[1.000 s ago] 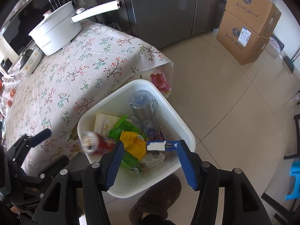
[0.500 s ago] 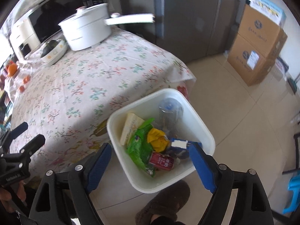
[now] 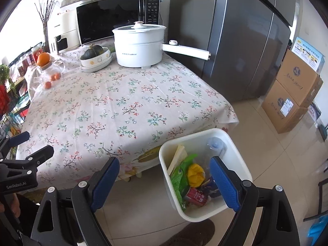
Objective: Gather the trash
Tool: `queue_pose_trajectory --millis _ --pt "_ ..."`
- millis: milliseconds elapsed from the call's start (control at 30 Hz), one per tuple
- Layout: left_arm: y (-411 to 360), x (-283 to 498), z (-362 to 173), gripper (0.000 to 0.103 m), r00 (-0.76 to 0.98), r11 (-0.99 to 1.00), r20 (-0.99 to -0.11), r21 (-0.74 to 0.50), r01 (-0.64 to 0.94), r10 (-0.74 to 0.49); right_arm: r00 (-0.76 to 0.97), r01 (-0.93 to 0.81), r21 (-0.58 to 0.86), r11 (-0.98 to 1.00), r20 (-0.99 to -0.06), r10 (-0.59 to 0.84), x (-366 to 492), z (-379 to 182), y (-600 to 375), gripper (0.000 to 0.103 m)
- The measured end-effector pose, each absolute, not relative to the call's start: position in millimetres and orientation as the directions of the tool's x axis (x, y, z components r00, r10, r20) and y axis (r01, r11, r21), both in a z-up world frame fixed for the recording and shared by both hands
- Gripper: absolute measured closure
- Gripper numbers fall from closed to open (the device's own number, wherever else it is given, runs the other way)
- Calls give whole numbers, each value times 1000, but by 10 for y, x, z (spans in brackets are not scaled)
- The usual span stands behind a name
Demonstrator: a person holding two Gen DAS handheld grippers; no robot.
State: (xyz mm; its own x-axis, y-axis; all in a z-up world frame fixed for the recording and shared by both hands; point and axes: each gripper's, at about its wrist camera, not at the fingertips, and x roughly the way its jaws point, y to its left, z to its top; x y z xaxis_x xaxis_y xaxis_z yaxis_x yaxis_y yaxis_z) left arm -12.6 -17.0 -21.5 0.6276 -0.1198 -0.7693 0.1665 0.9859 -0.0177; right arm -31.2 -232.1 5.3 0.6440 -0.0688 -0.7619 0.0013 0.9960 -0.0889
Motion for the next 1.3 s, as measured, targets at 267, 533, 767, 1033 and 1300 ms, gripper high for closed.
queue_pose_trajectory --millis 267,533,767,1033,1300 --pt "-74 -95 -181 0 649 993 -753 -42 113 -106 653 -18 -100 995 -755 -64 -220 28 -2216 12" --pt "-124 -63 -203 0 648 993 -753 -55 105 -111 654 -33 -101 994 -754 -55 -185 25 -2171 12" --pt "-170 -75 -181 0 651 992 -749 -61 113 -120 652 -29 -104 994 -756 -60 -178 17 -2189 12" --pt "-177 -79 -169 0 654 992 -747 -56 114 -117 649 -21 -106 994 -758 -67 -180 5 -2212 12" --pt "-182 -79 -161 1 656 992 -746 -56 112 -116 647 -17 -99 995 -760 -65 -165 10 -2223 12"
